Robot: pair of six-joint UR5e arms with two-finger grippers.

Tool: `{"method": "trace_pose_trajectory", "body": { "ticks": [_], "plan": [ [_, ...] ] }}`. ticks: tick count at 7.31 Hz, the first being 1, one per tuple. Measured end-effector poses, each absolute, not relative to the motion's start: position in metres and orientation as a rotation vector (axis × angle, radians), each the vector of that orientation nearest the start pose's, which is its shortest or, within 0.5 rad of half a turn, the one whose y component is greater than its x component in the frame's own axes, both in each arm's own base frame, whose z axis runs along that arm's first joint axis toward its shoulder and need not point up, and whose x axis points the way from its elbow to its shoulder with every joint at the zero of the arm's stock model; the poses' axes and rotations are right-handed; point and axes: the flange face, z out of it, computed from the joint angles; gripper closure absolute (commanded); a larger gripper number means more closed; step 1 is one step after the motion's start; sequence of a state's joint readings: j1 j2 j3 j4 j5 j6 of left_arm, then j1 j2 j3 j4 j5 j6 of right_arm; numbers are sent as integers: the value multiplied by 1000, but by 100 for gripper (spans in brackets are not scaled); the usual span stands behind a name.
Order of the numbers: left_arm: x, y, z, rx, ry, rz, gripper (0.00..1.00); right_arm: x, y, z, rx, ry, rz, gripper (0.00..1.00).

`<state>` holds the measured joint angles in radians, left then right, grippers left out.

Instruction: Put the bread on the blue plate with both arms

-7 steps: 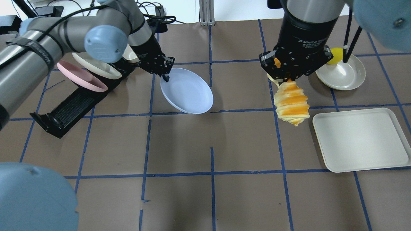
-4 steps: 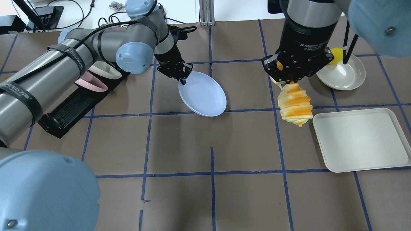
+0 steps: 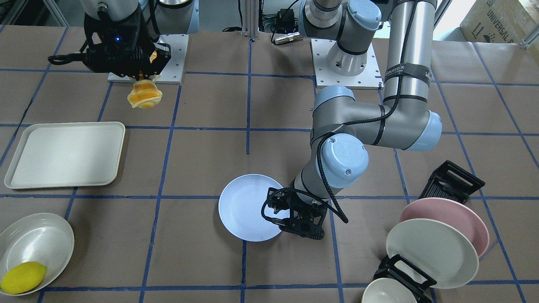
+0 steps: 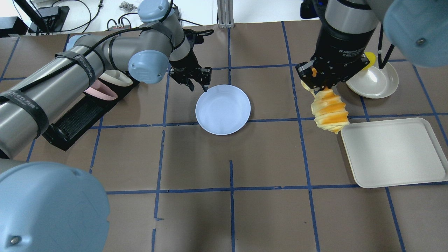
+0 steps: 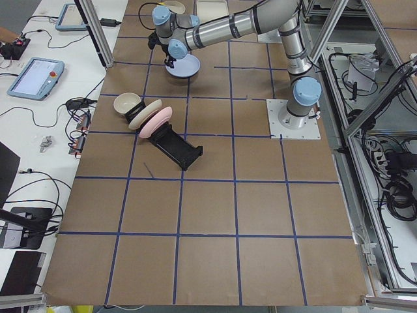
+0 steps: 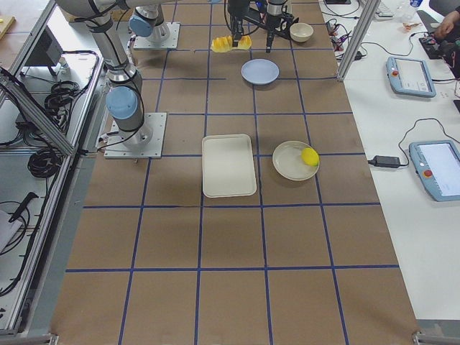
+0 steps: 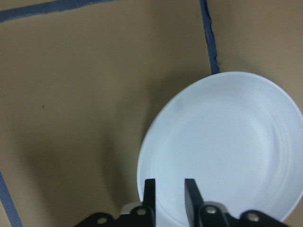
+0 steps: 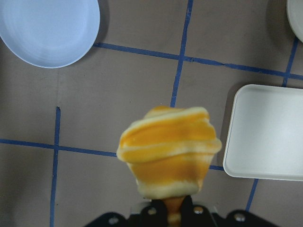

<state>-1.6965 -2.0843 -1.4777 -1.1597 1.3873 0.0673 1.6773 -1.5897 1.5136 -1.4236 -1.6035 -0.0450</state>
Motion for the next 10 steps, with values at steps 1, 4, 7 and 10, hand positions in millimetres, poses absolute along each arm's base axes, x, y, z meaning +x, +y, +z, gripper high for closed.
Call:
{"method": "trace_pose_trajectory", "body": {
  "ticks": [1, 4, 7, 10],
  "plan": [
    [-203, -644, 294, 248, 3312, 8, 0, 181, -462, 496, -195, 3164, 96, 98],
    [-115, -621, 370, 52, 3248, 28, 0, 212, -473, 392, -102, 3146, -125, 98],
    [-81, -584, 428, -27, 3183, 54, 0, 277, -489, 330, -23, 3121, -235, 98],
    [-83, -558, 466, -32, 3159, 5, 0, 329, -515, 301, 50, 3112, -217, 98]
  ]
}}
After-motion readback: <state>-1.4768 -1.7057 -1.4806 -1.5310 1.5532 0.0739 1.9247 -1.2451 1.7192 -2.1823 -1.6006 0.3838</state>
